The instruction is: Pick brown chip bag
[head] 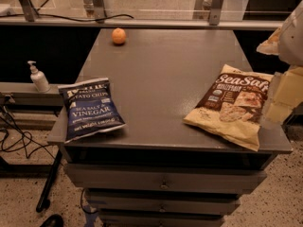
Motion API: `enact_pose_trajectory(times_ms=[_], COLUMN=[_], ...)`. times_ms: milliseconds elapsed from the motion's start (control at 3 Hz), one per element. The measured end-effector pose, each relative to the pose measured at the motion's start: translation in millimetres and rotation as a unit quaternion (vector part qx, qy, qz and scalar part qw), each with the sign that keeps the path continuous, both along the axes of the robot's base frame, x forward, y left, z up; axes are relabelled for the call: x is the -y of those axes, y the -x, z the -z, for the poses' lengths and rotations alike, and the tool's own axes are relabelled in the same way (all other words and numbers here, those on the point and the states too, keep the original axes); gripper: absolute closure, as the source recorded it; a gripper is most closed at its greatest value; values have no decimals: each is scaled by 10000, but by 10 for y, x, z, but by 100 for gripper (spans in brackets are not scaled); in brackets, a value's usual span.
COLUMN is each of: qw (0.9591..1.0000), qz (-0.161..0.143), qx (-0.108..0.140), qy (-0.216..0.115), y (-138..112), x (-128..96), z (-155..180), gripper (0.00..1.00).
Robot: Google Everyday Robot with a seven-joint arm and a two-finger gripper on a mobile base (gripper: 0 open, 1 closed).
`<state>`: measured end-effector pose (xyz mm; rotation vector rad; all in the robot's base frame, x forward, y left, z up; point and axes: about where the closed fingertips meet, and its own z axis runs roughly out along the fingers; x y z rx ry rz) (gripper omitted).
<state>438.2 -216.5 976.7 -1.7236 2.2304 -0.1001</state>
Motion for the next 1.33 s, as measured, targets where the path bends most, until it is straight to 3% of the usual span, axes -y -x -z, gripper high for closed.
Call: enact_pose_trajectory(times_ms=[667,1000,1333], qw=[9998,9978,9904], qz=[-154,-645,-1371], qx=[24,15,56], qy=[-93,-115,-158], y=[-50,-183,-376], x=[25,84,169], z=[61,295,491], gripper=[0,0,0])
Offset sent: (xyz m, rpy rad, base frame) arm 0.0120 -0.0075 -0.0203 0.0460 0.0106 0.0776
